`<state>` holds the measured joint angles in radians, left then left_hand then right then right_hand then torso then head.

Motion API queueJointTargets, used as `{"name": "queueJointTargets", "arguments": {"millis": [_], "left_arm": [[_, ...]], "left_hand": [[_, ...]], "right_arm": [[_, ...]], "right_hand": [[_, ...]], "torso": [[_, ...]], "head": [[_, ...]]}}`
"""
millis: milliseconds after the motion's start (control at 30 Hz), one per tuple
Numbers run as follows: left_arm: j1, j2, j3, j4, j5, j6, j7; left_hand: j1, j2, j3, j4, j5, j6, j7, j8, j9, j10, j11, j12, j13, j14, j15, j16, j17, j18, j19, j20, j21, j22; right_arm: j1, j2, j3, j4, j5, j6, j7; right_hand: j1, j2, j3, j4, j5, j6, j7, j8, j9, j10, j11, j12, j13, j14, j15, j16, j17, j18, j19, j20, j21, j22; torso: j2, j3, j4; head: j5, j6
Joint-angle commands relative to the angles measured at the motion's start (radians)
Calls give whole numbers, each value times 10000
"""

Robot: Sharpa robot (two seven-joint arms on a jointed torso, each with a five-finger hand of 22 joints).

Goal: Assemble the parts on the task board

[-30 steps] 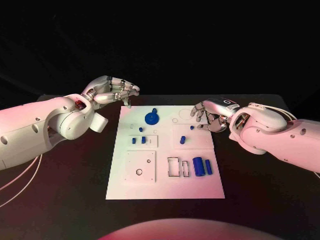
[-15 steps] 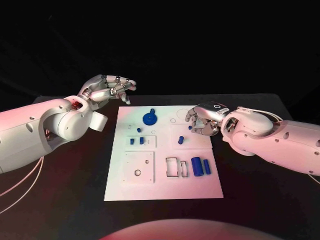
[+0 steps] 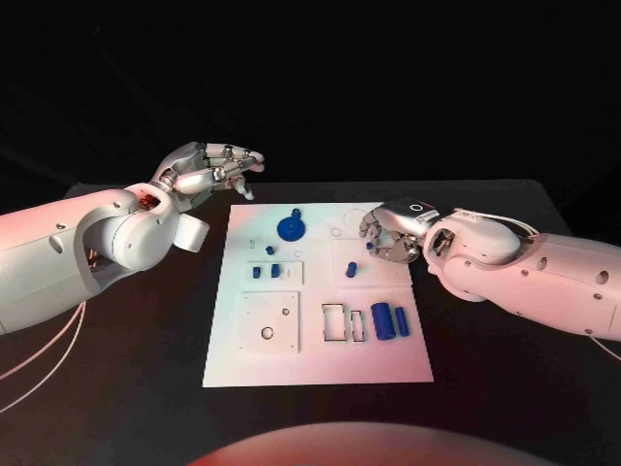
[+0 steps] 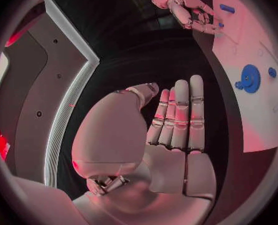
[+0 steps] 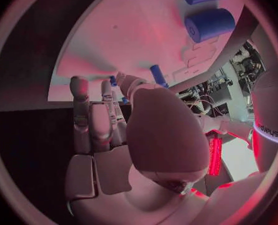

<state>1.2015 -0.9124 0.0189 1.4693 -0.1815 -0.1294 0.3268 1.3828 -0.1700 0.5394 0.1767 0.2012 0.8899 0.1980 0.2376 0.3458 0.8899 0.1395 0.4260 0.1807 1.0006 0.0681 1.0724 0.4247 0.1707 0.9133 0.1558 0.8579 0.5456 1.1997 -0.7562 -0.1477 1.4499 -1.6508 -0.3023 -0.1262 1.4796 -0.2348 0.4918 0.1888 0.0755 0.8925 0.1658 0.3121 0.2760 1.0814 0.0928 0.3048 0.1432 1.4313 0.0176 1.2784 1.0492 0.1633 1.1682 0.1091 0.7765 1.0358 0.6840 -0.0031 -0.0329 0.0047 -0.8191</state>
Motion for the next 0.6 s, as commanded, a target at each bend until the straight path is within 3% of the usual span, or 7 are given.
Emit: {"name": "queueJointTargets", "arguments": {"millis": [33,233,333,600], "left_arm": [[3,4,8,40,6,85,74],[4,-6,8,49,-34,82,50],[4,-8,8,47,-58,76,38],[4,-14,8,66,-121,76,-3]], "left_hand": [[-113,20,-57,-1,5,-83,-10,62,8,-56,2,46,-14,-66,-9,-60,-17,130,-20,65,-50,-8],[-117,23,-59,-3,5,-102,-3,60,7,-78,8,52,-16,-75,-4,-66,-21,130,-16,69,-71,-22],[-117,24,-59,-6,6,-110,0,60,7,-88,11,54,-17,-80,-2,-69,-23,130,-14,70,-80,-29],[-119,24,-61,-11,6,-126,7,59,7,-115,18,56,-20,-90,3,-76,-26,129,-11,74,-100,-43]], "right_arm": [[-50,69,-7,-70,-204,242,-139],[-79,126,-7,-192,-277,346,-227],[-102,158,-7,-216,-289,370,-228],[-179,239,-7,-254,-378,539,-256]], "right_hand": [[-114,21,82,-7,6,602,-79,45,16,80,-20,-54,-33,50,-31,57,-4,-34,74,9,30,15],[-176,52,119,-2,2,661,-95,65,27,99,-30,-75,-68,45,-42,46,-21,-36,71,6,16,19],[-191,70,141,-14,2,704,-112,84,37,127,-43,-75,-80,49,-51,54,-6,-41,87,2,43,44],[-255,286,373,-273,1,1150,-328,315,158,628,-251,60,-89,256,-214,336,424,-133,429,-131,588,479]], "torso": [[-7,6,-1],[-3,0,7],[-6,16,-1],[8,11,-2]], "head": [[-19,-11],[-8,-27],[-3,-41],[-6,-68]]}}
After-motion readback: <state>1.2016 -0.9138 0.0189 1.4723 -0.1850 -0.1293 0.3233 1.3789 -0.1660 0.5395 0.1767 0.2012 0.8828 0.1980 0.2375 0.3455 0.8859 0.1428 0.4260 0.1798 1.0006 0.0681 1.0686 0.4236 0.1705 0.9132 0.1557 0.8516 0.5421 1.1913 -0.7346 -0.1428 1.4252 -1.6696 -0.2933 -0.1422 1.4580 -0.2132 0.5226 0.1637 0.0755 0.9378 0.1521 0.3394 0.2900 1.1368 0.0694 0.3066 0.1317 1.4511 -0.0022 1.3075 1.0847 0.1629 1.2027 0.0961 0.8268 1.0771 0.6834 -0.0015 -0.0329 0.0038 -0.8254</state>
